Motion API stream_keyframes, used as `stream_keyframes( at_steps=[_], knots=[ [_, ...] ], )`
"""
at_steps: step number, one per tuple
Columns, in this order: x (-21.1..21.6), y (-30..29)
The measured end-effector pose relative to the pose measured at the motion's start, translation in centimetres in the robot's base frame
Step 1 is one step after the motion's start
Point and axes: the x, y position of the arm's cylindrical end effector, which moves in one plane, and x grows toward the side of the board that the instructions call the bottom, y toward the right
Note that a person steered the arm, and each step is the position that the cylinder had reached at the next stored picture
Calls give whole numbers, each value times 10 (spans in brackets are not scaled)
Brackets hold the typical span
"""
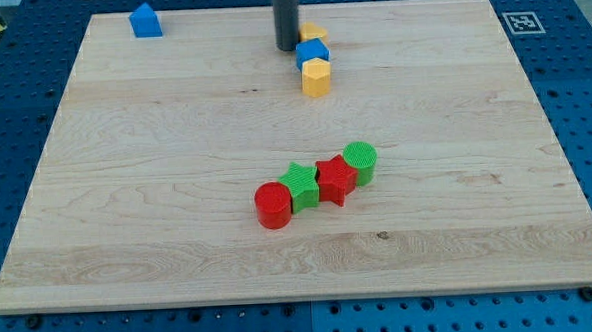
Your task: Move the blue cube closer to blue triangle
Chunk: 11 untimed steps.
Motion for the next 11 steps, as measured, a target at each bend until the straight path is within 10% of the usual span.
stream_keyframes(
  at_steps=[3,11],
  knots=[
    [29,73],
    [17,-116]
  ],
)
